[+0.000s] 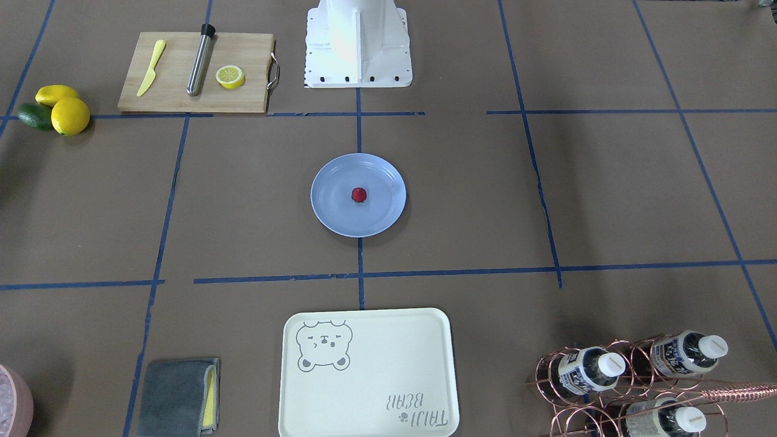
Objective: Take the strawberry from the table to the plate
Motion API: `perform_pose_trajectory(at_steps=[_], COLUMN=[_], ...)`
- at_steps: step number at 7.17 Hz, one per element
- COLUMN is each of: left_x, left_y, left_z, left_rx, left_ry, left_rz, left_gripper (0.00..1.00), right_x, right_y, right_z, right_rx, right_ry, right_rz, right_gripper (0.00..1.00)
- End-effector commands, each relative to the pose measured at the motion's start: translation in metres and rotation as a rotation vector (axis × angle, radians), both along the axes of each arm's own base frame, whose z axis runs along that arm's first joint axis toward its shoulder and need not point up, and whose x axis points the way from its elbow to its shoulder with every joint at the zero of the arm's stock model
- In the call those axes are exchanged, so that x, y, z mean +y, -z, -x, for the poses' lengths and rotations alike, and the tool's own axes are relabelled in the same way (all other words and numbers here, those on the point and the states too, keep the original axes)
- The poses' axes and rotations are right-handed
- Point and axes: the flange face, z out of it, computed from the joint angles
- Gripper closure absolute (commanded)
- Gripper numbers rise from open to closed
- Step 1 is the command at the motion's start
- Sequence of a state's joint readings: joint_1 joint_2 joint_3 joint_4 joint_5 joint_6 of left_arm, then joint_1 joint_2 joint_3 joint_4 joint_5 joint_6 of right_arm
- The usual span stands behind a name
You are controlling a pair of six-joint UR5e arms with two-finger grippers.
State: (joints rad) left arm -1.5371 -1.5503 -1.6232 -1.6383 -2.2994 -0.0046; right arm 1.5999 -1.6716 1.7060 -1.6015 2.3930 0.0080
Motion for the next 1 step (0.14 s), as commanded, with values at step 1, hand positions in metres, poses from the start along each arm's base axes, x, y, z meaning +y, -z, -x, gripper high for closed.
perform_pose_trajectory(at_steps=[1], left_x=[-0.0003], left_y=[0.0009], left_z=[-0.0001], left_rx=[0.0], left_ry=[0.0], left_rz=[-0.002], left_gripper=[0.0], right_x=[-0.0005], right_y=[0.0004], right_z=[0.0], right_rx=[0.0], right_ry=[-0.001], right_rz=[0.0], right_gripper=[0.0])
